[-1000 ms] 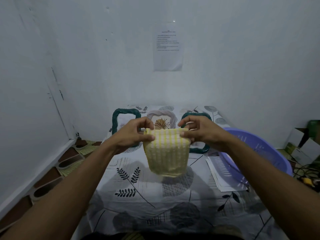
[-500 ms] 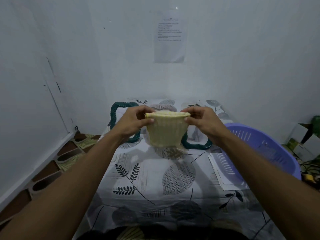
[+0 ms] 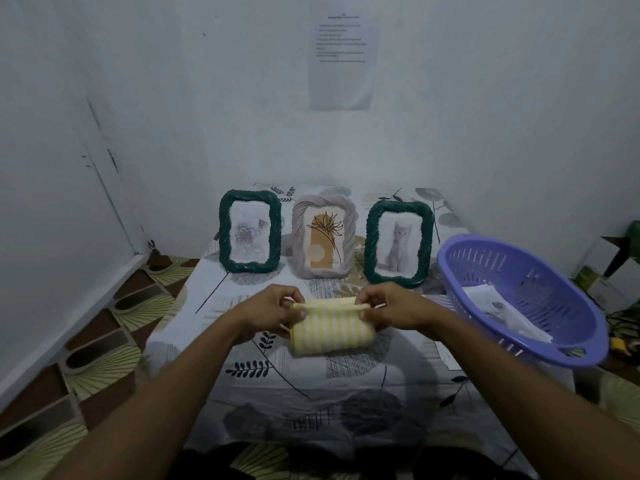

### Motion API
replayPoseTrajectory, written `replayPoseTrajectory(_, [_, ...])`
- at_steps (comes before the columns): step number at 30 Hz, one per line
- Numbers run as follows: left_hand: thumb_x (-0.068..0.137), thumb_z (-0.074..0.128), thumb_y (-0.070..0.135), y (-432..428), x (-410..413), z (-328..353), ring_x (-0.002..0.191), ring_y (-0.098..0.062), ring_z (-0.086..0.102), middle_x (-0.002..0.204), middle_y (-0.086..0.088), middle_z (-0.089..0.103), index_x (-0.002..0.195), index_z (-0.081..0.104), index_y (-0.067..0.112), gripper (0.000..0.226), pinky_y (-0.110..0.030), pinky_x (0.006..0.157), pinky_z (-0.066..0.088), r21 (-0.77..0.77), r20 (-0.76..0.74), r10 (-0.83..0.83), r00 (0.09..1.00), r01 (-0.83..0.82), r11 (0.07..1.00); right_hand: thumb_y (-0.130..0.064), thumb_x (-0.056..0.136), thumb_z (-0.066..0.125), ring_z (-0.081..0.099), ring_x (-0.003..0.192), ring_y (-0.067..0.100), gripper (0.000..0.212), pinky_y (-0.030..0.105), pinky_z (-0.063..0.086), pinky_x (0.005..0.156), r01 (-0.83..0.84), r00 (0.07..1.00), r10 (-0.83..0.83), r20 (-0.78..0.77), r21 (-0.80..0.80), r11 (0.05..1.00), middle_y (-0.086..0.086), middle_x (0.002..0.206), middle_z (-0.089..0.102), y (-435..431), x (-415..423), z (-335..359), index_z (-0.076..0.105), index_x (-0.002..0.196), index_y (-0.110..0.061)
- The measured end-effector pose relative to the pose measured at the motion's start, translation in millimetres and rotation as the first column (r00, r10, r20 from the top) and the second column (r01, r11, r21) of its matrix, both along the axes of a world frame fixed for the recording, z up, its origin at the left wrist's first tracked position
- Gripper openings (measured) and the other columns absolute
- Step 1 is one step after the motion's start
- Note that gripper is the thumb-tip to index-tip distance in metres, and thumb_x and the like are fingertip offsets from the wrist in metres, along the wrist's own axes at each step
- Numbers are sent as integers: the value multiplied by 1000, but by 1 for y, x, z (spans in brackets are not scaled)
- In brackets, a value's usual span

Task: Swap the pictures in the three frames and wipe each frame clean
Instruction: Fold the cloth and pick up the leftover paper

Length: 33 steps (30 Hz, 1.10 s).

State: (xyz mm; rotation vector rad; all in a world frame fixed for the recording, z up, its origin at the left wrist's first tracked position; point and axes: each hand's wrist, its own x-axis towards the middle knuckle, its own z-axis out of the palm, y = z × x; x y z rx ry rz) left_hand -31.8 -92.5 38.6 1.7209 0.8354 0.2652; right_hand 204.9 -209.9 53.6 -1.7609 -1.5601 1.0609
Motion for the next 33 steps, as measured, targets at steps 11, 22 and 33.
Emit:
replayPoseTrajectory(11, [89, 64, 22, 26, 34, -48, 75, -19, 56, 79, -1, 60, 87, 58, 19, 7, -25, 57, 38, 498, 16, 361, 933, -320, 806, -19, 87, 66, 60, 75, 17, 11, 28, 46, 62, 403, 868, -465, 176, 298, 865, -2, 76, 62, 41, -12, -56, 59, 95, -19])
replayPoseTrajectory(22, [94, 40, 36, 11, 33, -64, 116, -24, 52, 129, -8, 59, 125, 60, 10, 45, -33, 97, 41, 825, -80, 106, 991, 6, 565, -29, 94, 46, 49, 117, 20, 31, 40, 41, 91, 39, 762, -366, 535, 526, 850, 0, 128, 56, 31, -25, -71, 63, 118, -22])
replayPoseTrajectory(33, [92, 42, 38, 15, 39, -60, 113, -28, 48, 122, -8, 53, 135, 48, 15, 49, -39, 92, 38, 796, -355, 113, 928, 236, 558, -52, 98, 23, 26, 136, 25, 50, 54, 23, 103, 130, 652, -248, 717, 216, 968, 2, 151, 34, 19, -23, -80, 18, 148, -46])
